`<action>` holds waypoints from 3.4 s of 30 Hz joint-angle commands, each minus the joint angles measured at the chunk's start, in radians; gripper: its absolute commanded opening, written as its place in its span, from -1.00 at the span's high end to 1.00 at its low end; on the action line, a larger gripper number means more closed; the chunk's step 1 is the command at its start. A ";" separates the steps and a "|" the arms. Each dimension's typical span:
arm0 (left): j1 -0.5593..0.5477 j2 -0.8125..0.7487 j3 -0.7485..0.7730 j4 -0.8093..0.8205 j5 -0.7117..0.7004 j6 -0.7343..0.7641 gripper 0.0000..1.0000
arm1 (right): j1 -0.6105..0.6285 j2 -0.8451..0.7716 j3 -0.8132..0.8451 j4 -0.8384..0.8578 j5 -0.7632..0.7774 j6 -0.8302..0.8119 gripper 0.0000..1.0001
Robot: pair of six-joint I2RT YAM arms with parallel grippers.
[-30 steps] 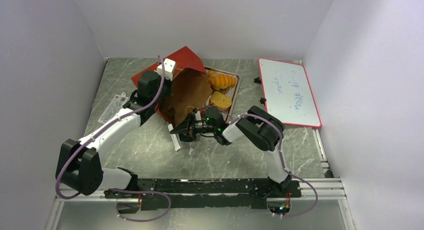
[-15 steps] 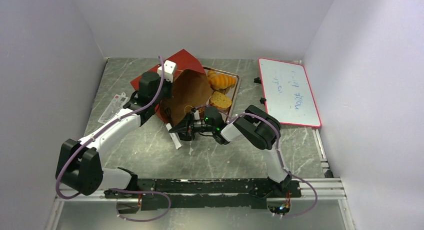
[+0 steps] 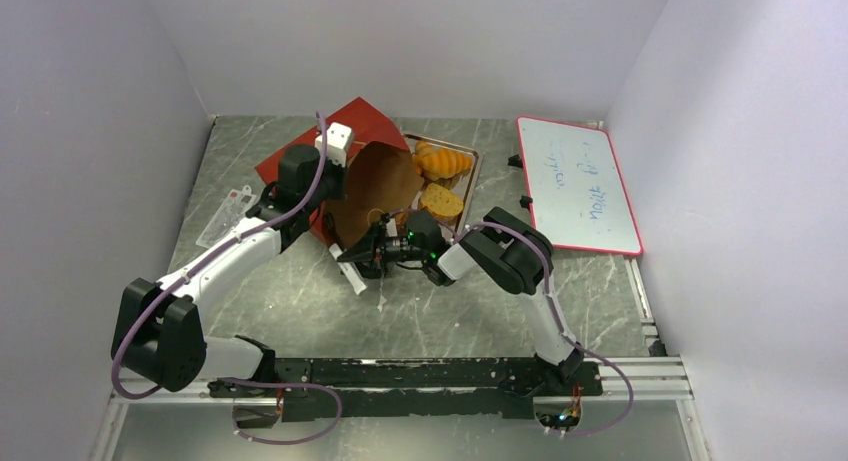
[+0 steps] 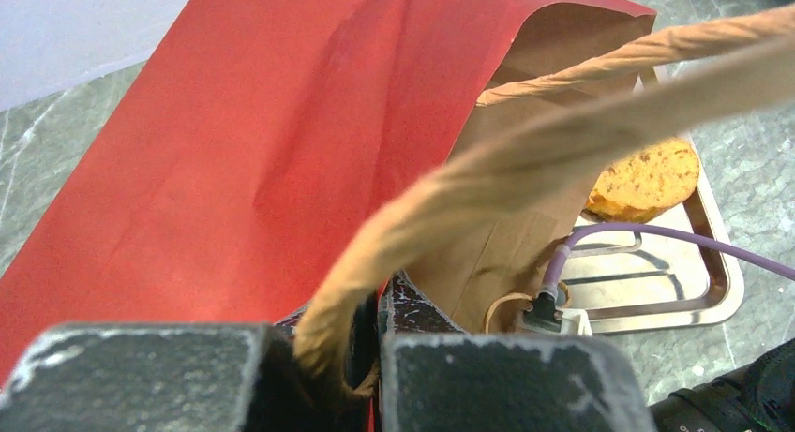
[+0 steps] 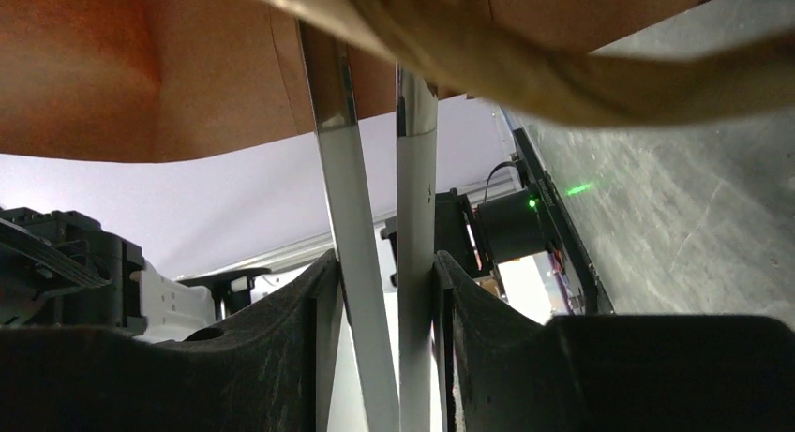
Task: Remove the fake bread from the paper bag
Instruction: Take out the fake bread from the paper bag, then place the fake bread in the container.
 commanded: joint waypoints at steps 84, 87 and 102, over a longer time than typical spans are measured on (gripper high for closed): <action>0.152 0.119 0.190 -0.047 -0.176 -0.118 0.86 | -0.384 -0.792 -0.511 -0.629 0.146 -0.468 0.33; 0.152 0.120 0.190 -0.049 -0.174 -0.119 0.86 | -0.384 -0.798 -0.518 -0.626 0.140 -0.465 0.30; 0.153 0.137 0.221 -0.063 -0.171 -0.117 0.86 | -0.384 -0.883 -0.522 -0.684 0.140 -0.476 0.22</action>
